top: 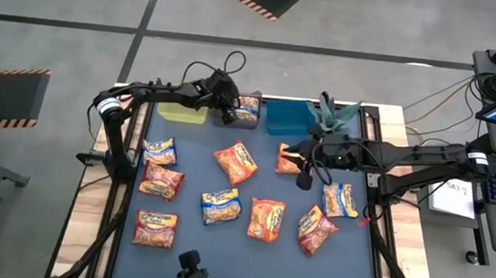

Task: Sort Maruchan noodles
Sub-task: Put the blue noodle pack into the black bin, then put the orange noodle pack into the yellow bin

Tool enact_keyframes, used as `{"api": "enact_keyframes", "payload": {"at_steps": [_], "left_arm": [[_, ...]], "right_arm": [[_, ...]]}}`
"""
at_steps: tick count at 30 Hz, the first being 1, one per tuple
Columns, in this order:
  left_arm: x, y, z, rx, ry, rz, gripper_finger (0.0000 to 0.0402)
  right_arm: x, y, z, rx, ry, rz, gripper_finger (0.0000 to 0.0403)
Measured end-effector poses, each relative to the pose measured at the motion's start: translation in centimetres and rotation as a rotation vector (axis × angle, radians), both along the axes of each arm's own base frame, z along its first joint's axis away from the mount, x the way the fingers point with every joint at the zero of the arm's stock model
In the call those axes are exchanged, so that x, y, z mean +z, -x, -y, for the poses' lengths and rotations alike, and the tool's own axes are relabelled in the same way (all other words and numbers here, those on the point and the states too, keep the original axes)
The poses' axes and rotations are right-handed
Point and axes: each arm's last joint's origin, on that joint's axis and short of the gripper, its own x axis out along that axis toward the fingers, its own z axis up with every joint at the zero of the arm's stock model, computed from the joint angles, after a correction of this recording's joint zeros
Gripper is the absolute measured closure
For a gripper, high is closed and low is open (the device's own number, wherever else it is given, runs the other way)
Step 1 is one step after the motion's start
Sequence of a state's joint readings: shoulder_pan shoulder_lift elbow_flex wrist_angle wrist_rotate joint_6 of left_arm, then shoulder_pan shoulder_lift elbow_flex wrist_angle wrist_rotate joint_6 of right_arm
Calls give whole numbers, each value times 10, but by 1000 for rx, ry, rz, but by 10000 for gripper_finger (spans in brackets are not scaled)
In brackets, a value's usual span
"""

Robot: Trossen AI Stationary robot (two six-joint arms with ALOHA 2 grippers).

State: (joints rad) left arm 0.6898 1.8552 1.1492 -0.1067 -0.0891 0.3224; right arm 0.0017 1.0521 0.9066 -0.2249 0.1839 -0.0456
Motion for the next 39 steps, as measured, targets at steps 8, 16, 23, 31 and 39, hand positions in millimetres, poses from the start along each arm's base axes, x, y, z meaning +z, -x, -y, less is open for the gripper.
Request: {"api": "enact_keyframes", "payload": {"at_steps": [8, 16, 23, 31, 39], "left_arm": [[-2, 1, 1, 40, 34, 9, 402], [29, -1, 21, -6, 13, 56, 402], [76, 6, 76, -228, 85, 260, 402], [85, 25, 167, -421, 169, 354, 402], [57, 44, 218, -512, 285, 336, 402]], "right_arm": [[-4, -4, 0, -2, -3, -11, 335], [-3, -7, 0, 1, 3, 9, 335], [-11, -7, 0, 9, -3, 34, 335], [-28, -5, 0, -17, -63, 35, 335], [-27, -6, 0, -21, -68, 53, 335]]}}
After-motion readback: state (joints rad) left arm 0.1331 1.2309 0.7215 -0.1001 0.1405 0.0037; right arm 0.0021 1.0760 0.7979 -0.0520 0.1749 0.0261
